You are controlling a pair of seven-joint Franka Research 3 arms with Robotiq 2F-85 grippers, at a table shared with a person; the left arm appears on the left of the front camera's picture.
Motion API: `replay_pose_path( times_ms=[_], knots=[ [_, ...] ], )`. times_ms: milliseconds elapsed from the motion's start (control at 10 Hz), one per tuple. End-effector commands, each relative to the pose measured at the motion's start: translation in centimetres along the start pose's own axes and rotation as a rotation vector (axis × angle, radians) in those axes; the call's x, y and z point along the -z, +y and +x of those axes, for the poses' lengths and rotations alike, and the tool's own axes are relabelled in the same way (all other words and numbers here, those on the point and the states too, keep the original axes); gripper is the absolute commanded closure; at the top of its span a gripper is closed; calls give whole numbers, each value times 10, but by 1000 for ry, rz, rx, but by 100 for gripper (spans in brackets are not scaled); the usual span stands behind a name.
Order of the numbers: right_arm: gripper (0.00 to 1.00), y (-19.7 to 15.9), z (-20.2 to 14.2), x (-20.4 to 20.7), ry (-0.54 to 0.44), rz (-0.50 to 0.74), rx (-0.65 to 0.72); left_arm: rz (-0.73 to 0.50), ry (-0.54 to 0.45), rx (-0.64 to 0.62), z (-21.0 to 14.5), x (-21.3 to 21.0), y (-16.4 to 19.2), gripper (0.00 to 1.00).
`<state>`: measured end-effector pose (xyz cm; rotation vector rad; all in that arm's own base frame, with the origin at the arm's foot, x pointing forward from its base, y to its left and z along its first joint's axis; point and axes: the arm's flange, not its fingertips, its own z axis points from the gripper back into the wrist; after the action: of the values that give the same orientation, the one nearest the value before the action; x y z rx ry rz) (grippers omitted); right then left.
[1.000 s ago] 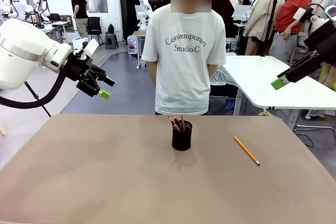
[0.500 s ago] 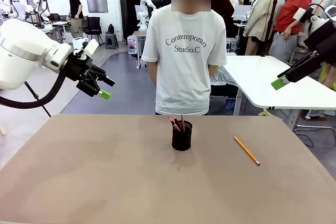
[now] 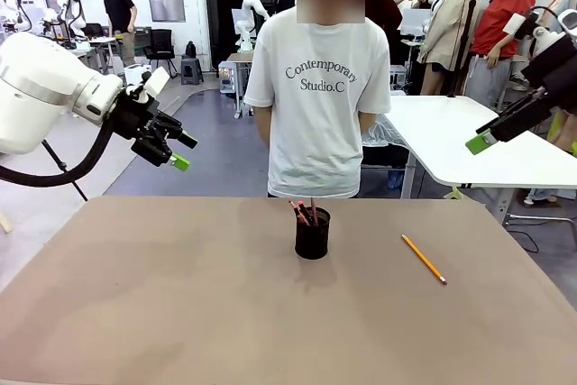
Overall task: Place the pens into the pen holder.
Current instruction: Pick up a writing instrument from the table and place it into the Pen holder.
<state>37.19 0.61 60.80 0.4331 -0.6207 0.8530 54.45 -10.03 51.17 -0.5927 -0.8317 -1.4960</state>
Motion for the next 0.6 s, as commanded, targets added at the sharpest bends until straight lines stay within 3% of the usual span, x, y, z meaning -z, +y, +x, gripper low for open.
replay_pose_path(
  times_ms=[0, 200, 500],
  knots=[
    [0, 0, 2, -1, -18, 17, 2, -2, 12, -9, 3, -3, -2, 0],
    [0, 1, 9, 16, 66, 53, 13, -2, 12, -9, 3, -3, -2, 0],
    [0, -7, 34, 81, 312, 60, 10, -2, 12, -9, 3, -3, -2, 0]
  ],
)
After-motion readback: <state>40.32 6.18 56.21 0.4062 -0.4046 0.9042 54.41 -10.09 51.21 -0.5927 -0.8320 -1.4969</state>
